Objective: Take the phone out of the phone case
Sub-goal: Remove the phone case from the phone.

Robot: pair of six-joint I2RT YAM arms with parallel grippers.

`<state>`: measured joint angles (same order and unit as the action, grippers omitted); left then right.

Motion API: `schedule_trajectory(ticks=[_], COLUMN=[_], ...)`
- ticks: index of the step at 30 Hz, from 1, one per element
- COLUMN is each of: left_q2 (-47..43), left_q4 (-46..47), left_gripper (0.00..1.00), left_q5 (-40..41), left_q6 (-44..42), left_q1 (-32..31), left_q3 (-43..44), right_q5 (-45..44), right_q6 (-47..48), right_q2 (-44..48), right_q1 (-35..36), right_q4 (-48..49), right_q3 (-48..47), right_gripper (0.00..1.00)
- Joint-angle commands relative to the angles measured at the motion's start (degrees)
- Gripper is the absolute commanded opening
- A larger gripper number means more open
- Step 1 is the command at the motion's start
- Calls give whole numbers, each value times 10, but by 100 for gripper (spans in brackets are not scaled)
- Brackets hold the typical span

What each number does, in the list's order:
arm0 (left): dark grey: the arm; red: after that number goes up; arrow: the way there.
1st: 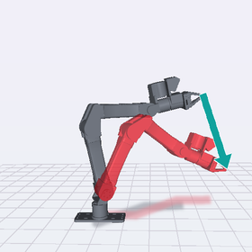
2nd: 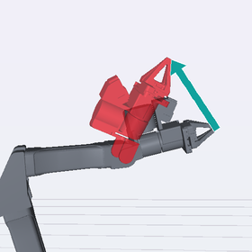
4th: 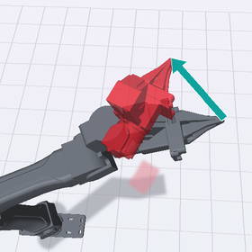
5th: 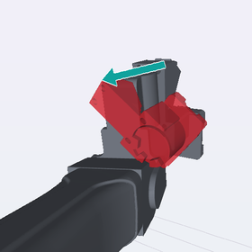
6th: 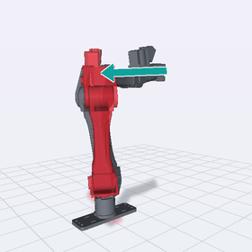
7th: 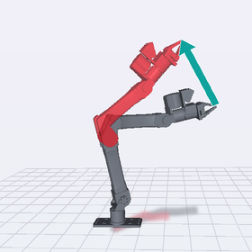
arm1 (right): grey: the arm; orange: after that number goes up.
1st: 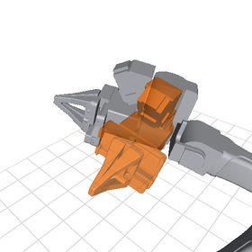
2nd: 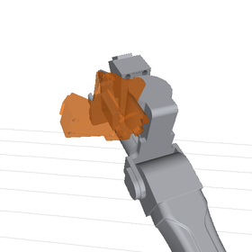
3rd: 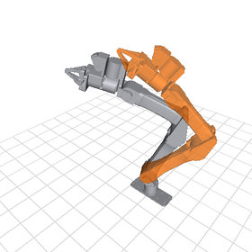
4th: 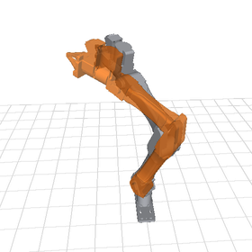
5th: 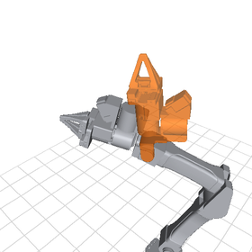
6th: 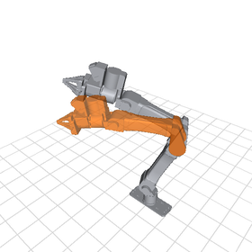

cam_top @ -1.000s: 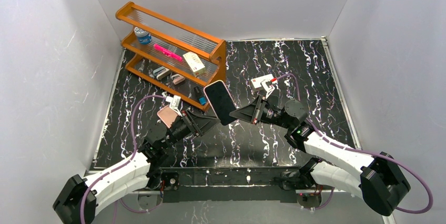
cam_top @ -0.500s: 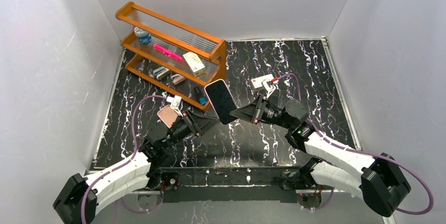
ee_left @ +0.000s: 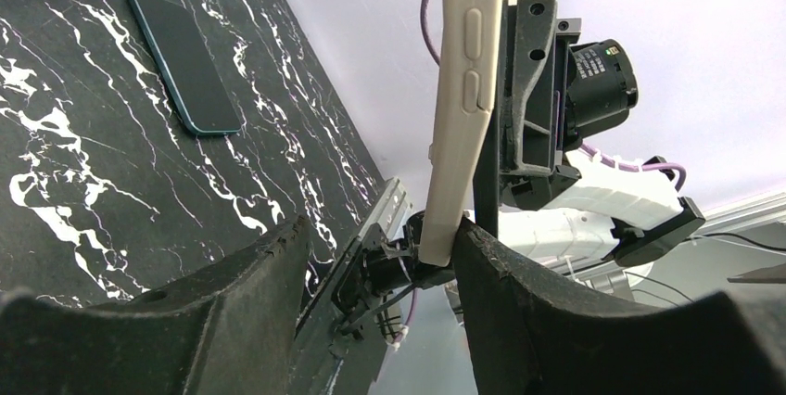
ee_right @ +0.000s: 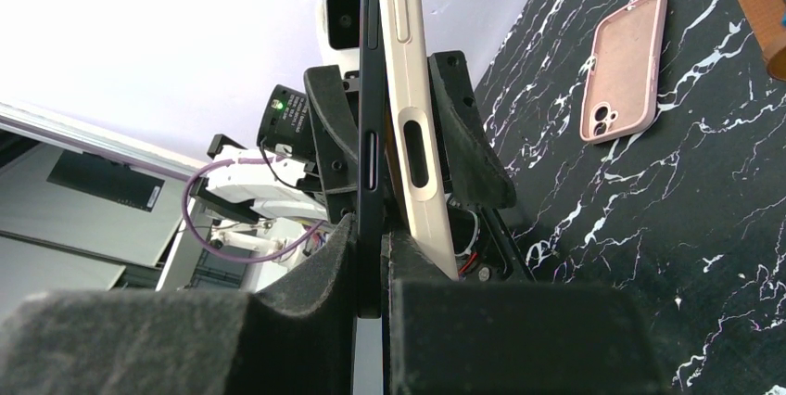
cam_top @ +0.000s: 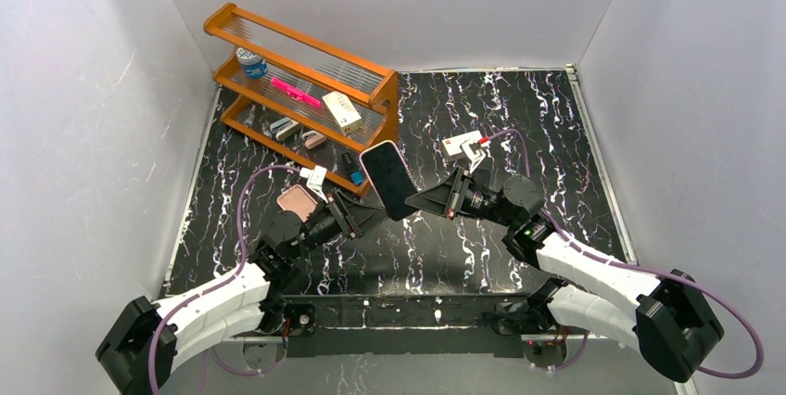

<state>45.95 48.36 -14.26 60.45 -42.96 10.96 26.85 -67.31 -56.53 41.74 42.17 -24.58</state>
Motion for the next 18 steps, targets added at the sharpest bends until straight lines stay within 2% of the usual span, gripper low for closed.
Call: schedule_trajectory(ticks=[1, 7, 10, 16, 18], left_q2=[12, 26, 37, 47, 45], left_q4=[22, 35, 38, 37, 30], left_gripper=[56, 52, 39, 7, 0], left_q5=[-8, 1, 11, 39, 57], left_q6=[0, -1, -2, -7, -7], left_q1=[-2, -1, -1, -1, -2], left_q3=[39, 60, 61, 32, 16], right_q5=[31, 47, 57, 49, 43], right_q6=[-3, -8, -8, 2, 10], right_q2=[-1, -5, -5, 16, 25], right_q1=[2, 2, 2, 2, 2], right_q4=[68, 63, 55, 34, 22], right_q3=[-24, -23, -21, -15, -18], right_gripper=[1, 1, 1, 1, 1])
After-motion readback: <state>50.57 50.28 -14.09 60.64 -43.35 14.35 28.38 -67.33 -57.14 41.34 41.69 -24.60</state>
